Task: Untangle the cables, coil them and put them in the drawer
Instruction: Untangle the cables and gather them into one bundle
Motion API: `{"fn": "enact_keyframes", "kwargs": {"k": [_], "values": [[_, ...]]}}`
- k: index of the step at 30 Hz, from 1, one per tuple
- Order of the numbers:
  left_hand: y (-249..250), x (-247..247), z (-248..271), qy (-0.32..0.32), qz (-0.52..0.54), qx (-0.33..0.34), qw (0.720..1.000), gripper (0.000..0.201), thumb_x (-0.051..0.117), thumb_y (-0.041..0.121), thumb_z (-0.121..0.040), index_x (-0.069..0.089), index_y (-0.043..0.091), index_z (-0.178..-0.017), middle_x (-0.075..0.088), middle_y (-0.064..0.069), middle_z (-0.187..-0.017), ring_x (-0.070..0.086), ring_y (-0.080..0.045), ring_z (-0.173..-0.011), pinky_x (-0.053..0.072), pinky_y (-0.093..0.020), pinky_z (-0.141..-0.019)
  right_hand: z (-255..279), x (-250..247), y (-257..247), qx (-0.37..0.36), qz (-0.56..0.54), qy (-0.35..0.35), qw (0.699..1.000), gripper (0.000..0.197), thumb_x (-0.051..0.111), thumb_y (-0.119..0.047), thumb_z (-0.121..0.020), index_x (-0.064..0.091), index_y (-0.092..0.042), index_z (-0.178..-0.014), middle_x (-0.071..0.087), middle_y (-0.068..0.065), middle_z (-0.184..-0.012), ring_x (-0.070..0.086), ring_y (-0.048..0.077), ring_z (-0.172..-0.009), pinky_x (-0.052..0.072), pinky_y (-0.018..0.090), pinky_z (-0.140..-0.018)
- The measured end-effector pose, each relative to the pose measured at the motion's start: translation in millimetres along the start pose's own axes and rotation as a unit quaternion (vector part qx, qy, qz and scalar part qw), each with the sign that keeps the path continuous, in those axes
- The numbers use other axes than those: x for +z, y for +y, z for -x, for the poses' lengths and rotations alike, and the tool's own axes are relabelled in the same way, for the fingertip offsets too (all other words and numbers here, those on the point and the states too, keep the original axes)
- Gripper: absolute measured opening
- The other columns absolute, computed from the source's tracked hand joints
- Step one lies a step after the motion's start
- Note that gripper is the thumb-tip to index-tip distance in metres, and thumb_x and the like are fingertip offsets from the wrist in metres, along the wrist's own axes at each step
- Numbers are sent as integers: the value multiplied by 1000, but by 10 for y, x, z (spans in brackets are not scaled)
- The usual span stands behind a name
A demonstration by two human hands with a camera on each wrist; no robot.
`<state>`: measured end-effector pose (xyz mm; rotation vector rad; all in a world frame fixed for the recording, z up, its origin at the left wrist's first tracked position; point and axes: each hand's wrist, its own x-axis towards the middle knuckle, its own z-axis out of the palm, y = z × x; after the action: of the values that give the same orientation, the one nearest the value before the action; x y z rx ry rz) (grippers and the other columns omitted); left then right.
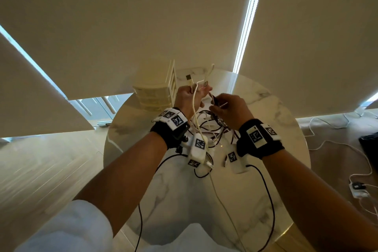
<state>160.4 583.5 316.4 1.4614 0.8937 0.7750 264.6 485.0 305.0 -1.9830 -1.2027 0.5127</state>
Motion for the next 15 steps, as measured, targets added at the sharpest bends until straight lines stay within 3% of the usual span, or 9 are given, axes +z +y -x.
{"fn": "enact_keyframes", "kwargs": {"k": [2,5,7,9,11,13,15], "values": [[-44,-31,40,37,13,-12,999,12,63,17,-91,73,12,-88,69,5,-81,60,1,-54,43,-17,-45,7,-42,11,-20,38,-9,999,24,66,-23,-87,69,-13,-109,71,5,-101,62,10,-79,44,15,-70],[-104,-121,37,117,37,-58,991,17,63,20,-91,73,7,-97,66,8,-73,50,-1,-44,38,-14,-41,8,-122,46,-59,70,-2,996,23,67,-26,-87,72,-16,-107,72,1,-101,59,6,-82,40,13,-75],[-129,-156,-4,137,67,-65,986,15,65,16,-89,72,5,-96,66,5,-75,54,-4,-46,49,-20,-53,39,-124,54,-99,59,34,993,21,68,-28,-85,74,-15,-101,74,2,-96,62,6,-78,44,9,-73],[-88,-148,-20,138,126,-86,979,7,62,7,-90,69,7,-88,65,0,-81,61,-5,-49,55,-31,-71,73,-77,45,-141,29,68,987,23,69,-29,-84,74,-12,-98,75,3,-91,68,10,-75,55,20,-76],[-94,-182,-73,140,159,-122,970,17,57,7,-93,63,16,-80,63,1,-77,64,-10,-53,55,-32,-73,110,-19,19,-180,13,88,980,24,69,-31,-84,74,-12,-96,75,3,-88,70,13,-74,58,31,-75],[-157,-320,-158,152,173,-151,961,20,50,11,-97,57,21,-80,63,0,-79,64,-11,-57,54,-31,-71,137,-10,1,-211,0,113,971,24,69,-32,-83,74,-11,-93,74,1,-87,68,10,-74,57,26,-73],[-301,-589,-292,164,173,-191,952,18,44,15,-98,51,21,-82,60,-4,-92,63,-14,-73,55,-35,-81,169,-66,30,-217,-45,149,964,17,71,-24,-82,74,-10,-91,71,-2,-87,64,-1,-76,51,13,-74]]}}
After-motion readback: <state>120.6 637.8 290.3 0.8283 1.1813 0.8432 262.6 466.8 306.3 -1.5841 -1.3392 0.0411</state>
